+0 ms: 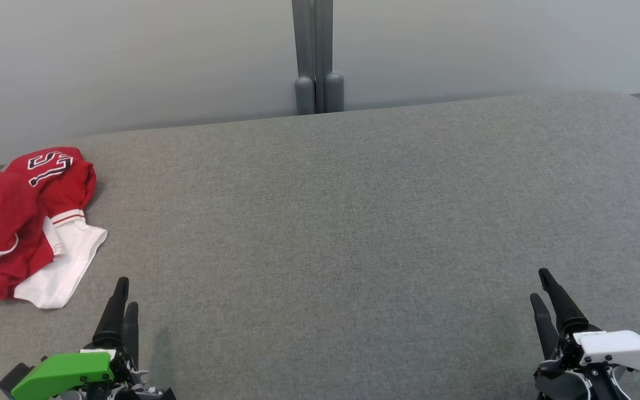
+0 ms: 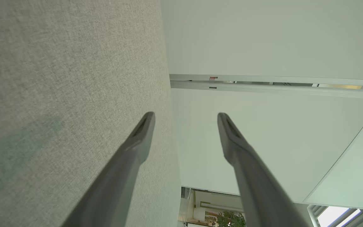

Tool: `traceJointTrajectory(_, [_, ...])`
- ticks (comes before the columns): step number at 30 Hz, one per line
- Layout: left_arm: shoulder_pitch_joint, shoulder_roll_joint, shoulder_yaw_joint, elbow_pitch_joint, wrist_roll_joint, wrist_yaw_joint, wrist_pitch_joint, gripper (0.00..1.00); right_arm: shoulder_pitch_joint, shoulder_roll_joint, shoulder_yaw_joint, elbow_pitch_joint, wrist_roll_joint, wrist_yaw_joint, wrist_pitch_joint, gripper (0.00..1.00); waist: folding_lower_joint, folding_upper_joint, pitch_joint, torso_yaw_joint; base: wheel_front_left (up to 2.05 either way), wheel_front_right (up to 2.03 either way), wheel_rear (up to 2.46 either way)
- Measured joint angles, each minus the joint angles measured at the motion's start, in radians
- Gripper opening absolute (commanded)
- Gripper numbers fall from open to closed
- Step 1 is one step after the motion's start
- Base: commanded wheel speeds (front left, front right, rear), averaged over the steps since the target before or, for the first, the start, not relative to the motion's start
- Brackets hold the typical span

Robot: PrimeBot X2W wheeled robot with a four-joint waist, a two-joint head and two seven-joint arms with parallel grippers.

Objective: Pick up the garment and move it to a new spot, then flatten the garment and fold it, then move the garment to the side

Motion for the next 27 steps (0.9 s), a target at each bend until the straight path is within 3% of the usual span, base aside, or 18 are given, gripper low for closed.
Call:
traceJointTrajectory(15, [0.014,-0.001,-0.086,-0.044,0.055,0.0,-0.072,1.0,0.019,0.001,0.015,-0.019,-0.072,0.0,-0.071,1.0,0.0,0.0,-0.001,0.001,0.0,0.0,0.0])
traceJointTrajectory(27, [0.016,0.0,-0.121,-0.09,0.218,0.0,-0.123,1.0,0.024,-0.001,-0.001,-0.102,-0.35,0.0,-0.122,1.0,0.0,0.0,-0.001,0.004,0.0,0.0,0.0])
